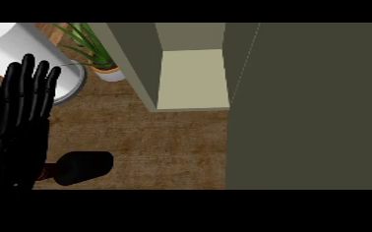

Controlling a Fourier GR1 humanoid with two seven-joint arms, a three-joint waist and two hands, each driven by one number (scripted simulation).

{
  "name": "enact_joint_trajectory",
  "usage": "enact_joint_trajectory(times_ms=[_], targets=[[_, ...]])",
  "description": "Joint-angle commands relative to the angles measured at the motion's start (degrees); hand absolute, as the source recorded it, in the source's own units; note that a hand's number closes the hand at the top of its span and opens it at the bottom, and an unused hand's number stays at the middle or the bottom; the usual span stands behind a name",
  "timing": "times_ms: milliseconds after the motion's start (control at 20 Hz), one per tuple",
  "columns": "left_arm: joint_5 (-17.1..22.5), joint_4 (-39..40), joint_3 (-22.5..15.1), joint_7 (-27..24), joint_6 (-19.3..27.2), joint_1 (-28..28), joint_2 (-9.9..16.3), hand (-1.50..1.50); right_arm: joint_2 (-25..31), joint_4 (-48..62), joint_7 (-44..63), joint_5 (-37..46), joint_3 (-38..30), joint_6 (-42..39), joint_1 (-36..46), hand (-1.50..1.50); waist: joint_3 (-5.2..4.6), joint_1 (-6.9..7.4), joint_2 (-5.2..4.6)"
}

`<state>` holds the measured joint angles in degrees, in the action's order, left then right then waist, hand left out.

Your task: Pick up the wine, place it into the cabinet and close the cabinet

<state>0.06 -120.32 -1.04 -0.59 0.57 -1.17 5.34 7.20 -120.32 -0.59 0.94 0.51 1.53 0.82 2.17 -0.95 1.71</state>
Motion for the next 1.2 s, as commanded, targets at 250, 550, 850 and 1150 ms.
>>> enact_joint_trajectory(times_ms=[250,550,850,1150], targets=[[2.2,-5.6,-8.1,2.8,-9.1,0.8,3.3,-1.5,-3.5,-7.3,-1.6,1.3,3.7,1.0,-10.6,-1.5,-2.15,0.56,-1.5],[4.8,-14.2,-17.9,15.0,-6.6,11.0,-0.6,-1.5,0.5,-13.6,7.2,-6.5,14.2,-9.4,-14.6,-1.5,-2.15,1.29,-1.27],[-4.3,-21.1,-28.9,23.5,-0.2,11.8,-4.2,-1.5,2.7,-25.1,15.8,-11.4,11.5,-9.2,-17.0,-1.5,-2.12,0.91,-1.52],[-7.0,-25.5,-32.1,29.3,0.9,10.2,-3.5,-1.5,0.8,-32.0,23.8,-4.9,19.4,-5.0,-16.5,-1.5,-2.17,0.85,-1.52]])
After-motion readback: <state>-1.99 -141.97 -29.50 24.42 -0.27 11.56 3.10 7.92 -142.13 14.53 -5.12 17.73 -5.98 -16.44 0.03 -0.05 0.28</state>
